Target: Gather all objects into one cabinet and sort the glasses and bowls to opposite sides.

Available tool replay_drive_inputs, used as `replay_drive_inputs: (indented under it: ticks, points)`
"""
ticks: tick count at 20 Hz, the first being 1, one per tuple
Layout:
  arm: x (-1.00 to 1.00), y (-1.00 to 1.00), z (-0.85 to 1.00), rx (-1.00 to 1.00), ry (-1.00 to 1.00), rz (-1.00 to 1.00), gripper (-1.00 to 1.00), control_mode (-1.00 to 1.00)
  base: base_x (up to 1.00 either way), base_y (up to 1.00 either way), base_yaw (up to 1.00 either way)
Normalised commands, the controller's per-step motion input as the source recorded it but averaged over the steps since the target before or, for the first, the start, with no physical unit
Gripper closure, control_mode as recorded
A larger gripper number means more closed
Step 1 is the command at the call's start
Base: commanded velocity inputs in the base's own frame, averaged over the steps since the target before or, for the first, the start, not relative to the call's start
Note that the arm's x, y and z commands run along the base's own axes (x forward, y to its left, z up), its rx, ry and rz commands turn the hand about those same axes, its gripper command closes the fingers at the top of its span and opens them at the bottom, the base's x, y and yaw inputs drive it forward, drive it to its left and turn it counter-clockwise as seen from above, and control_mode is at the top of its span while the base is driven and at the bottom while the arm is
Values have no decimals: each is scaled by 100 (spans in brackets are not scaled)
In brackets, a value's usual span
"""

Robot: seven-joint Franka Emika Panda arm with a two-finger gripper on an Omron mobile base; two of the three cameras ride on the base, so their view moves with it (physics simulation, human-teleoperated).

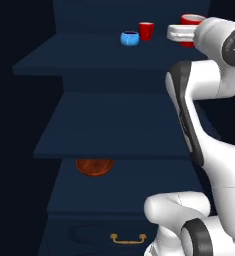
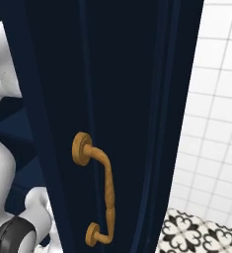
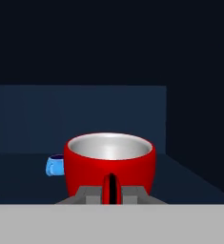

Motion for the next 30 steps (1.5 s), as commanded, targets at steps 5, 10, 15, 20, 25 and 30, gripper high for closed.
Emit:
replay_drive_inputs:
  ticks: [5, 10, 15, 20, 25, 30]
  points:
    - [35, -20, -12, 4, 10, 0, 100, -100, 0, 0, 0]
    - [74, -21, 0, 8, 13, 0, 100, -100, 0, 0, 0]
    - [70, -16, -12, 3, -5, 1, 100, -100, 0, 0, 0]
    - [39, -6, -54, 0, -27, 1, 100, -100, 0, 0, 0]
    - [38, 0, -28, 0, -6, 0, 100, -100, 0, 0, 0]
    - [49, -1, -1, 2, 2, 0, 100, -100, 0, 0, 0]
